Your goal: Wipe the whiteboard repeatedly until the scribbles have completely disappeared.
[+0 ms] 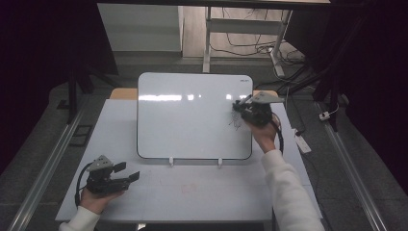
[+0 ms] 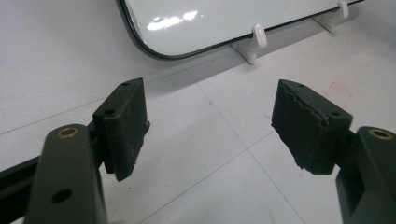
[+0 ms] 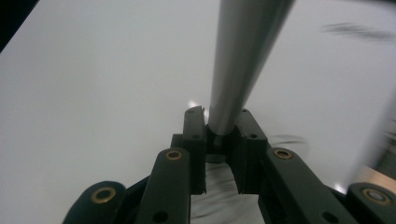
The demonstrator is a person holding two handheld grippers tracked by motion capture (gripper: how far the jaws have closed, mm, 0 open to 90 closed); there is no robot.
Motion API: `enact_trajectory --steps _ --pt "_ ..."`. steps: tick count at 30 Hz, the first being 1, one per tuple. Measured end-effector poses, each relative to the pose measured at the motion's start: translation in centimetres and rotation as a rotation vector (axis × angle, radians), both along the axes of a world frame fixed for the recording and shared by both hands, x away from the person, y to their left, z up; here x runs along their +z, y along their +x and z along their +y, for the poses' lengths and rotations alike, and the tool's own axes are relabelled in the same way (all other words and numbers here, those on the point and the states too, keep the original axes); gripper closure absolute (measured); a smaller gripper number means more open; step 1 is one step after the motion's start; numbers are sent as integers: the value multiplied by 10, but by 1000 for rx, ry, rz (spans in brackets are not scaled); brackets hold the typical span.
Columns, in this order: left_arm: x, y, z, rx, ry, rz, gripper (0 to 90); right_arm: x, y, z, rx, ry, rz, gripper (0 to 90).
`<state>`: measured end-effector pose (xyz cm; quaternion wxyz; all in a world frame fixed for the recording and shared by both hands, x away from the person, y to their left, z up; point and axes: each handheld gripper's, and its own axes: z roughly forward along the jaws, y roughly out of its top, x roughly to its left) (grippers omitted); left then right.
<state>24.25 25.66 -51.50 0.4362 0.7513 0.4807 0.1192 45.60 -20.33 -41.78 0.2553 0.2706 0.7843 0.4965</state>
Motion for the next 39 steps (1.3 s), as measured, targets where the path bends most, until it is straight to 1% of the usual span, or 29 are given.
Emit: enact_trajectory --steps 1,2,3,5,8,9,10,13,14,15,17,19,20,21,22,23,24,27,28,29,30,31,32,33,34,36,37,38,39 --pt "0 0 0 0 0 0 273 0 0 0 0 0 0 772" --pt "-1 1 0 0 -5 9 273 1 0 2 -4 -23 -18 772" --pt "-1 1 0 1 -5 12 273 4 2 -1 -44 6 -21 771" --pt "-1 1 0 1 -4 10 273 11 10 -13 -130 92 -17 771" --pt "0 0 0 0 -3 1 273 11 12 -14 -130 108 -9 772" --pt "0 0 1 3 -6 1 273 9 11 -10 -98 91 1 772" --pt "-1 0 1 5 -8 6 273 4 4 1 -6 -11 -9 771" --pt "-2 1 1 4 -5 9 273 7 5 -1 -30 -16 -20 771" --pt "-1 1 1 3 -3 10 273 10 7 -6 -87 19 -25 771" --pt "-1 1 0 2 -3 8 273 12 12 -16 -132 93 -2 772" --pt "0 0 1 1 -3 1 273 11 11 -16 -119 93 9 772" --pt "0 0 1 7 -5 3 273 5 3 -6 -32 9 15 771" --pt "-1 1 1 7 -6 6 273 4 0 -6 -15 -40 -2 771" --pt "-1 1 1 7 -6 8 273 4 0 -6 -15 -40 -2 771" --pt "-2 2 1 5 -3 13 273 9 6 -18 -102 32 -12 771" --pt "-2 2 0 4 -3 13 273 9 6 -18 -102 32 -12 771" --pt "-2 1 -1 3 -1 10 274 13 13 -31 -151 108 -2 771" --pt "-1 0 -1 3 -1 3 274 13 12 -29 -144 84 -8 771" --pt "-1 0 -1 2 -2 3 274 11 10 -26 -117 69 2 771" --pt "-1 1 -1 5 -4 6 273 9 6 -21 -78 36 8 772" --pt "-2 2 0 3 -2 6 273 4 0 -15 -31 -33 0 771" --pt "-2 2 0 6 -4 9 273 4 0 -15 -31 -33 0 771" --pt "-2 2 0 6 -3 10 273 7 4 -22 -79 4 -4 771" --pt "-2 2 0 6 -3 10 273 7 4 -22 -79 4 -4 771" --pt "-2 2 -1 6 -1 9 273 13 12 -36 -149 94 0 771" --pt "-1 1 -1 2 1 2 274 14 14 -37 -155 104 1 771" --pt "-1 1 -2 2 2 1 274 15 15 -35 -157 88 -9 771" --pt "-1 1 -1 1 3 2 273 14 14 -26 -99 63 -3 771" --pt "-1 1 -1 1 3 2 274 13 12 -21 -74 41 -5 771"
